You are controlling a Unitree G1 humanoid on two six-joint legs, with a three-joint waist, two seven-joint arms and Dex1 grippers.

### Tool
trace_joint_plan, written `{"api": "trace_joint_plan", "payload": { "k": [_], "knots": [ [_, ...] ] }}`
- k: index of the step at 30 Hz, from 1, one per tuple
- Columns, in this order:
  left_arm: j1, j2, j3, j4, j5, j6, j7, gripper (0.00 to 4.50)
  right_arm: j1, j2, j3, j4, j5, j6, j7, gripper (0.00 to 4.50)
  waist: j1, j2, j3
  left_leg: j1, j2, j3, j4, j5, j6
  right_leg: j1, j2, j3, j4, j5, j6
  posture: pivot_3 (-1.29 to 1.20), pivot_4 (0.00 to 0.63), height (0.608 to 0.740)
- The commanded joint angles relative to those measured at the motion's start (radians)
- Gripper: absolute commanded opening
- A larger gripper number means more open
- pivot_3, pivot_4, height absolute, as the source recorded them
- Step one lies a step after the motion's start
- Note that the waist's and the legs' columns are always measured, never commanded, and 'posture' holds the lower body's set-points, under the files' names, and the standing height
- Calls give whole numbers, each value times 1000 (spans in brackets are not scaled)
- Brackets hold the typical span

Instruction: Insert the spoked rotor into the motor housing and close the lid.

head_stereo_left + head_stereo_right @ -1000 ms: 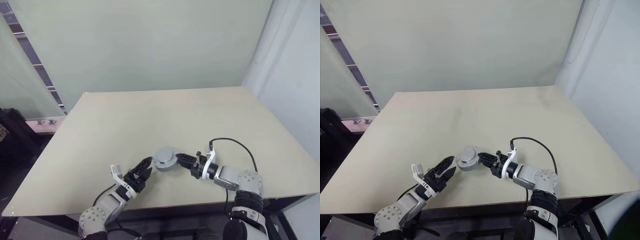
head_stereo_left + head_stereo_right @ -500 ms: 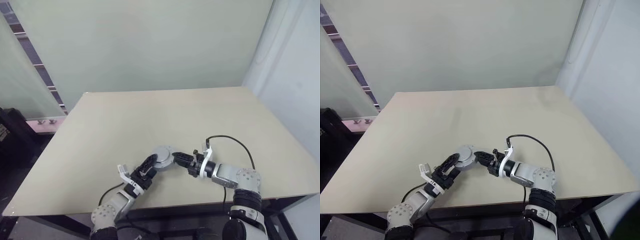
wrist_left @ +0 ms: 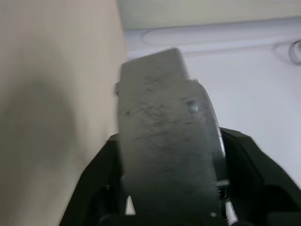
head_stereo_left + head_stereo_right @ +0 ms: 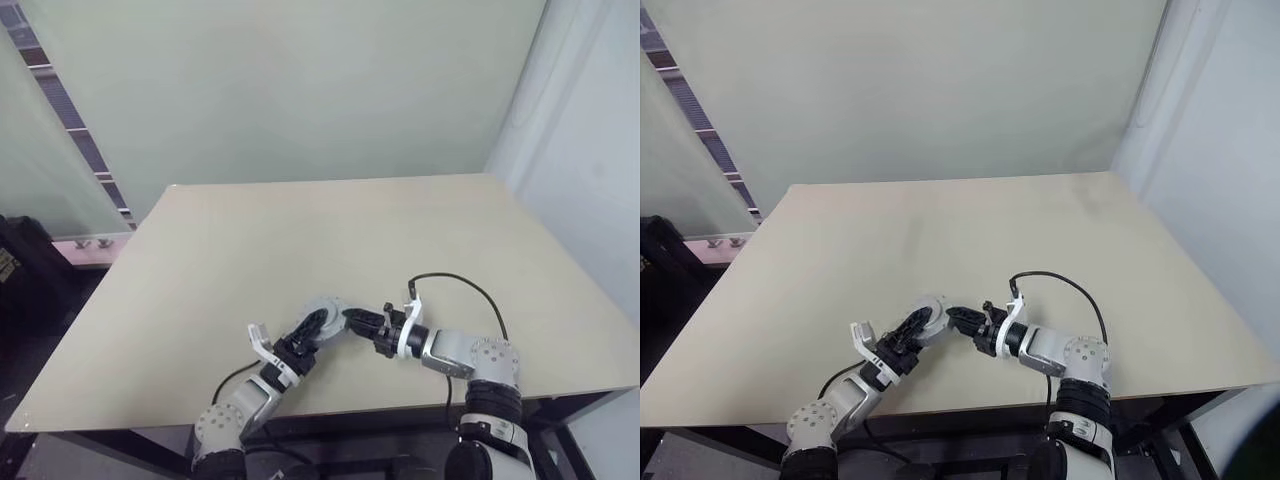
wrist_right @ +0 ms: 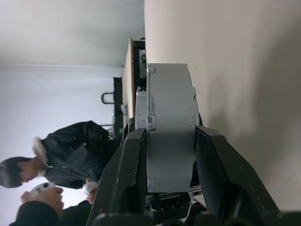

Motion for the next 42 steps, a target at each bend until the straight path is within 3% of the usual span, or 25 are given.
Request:
{"api": "trace_joint_plan", "payload": {
  "k": [1,6,13,21,23,26,30,35,42],
  "knots": [
    [-3,-2,-15,-45,2,-6,17,2321,-17,53,15,-40,66,-6,18,1221,0,0,0,0,0,0,0,0,0,0,0,0,0,0,0,0,0,740],
    [-1,-10,-15,-61,-9,-19,28,2299,-11,46,40,-44,53,-24,31,1221,0,0,0,0,0,0,0,0,0,0,0,0,0,0,0,0,0,740],
    [-8,-24,-1,-82,-22,-71,47,2267,46,1,178,-105,-21,-180,114,1221,0,0,0,0,0,0,0,0,0,0,1,0,0,0,0,0,0,740],
    [-12,-18,16,-100,-17,-148,67,2028,78,-61,295,-129,-90,-323,182,4026,0,0,0,0,0,0,1,0,0,1,1,0,0,0,0,0,0,740],
    [-12,-11,22,-112,-12,-176,67,2028,81,-72,305,-131,-104,-367,195,4500,0,0,0,0,0,0,2,0,0,1,1,0,0,0,0,0,0,740],
    [-16,14,27,-123,0,-210,62,2028,94,-106,353,-154,-151,-439,230,4500,0,0,0,0,0,0,2,0,0,1,1,0,0,0,0,0,0,740],
    [-40,60,33,-106,71,-306,50,2028,136,-217,539,-234,-293,-577,342,4500,-1,0,0,1,0,0,1,0,0,1,1,0,0,0,0,0,0,740],
    [-97,138,23,-38,249,-514,13,2028,177,-346,750,-298,-498,-815,445,4500,0,-1,0,1,1,0,2,1,-1,1,2,0,1,0,0,0,0,740],
    [-149,228,-36,83,501,-754,-9,2028,183,-406,876,-291,-673,-1011,478,4500,5,-7,-1,1,-1,-1,5,1,-1,4,2,1,0,0,0,0,0,740]
  ]
}}
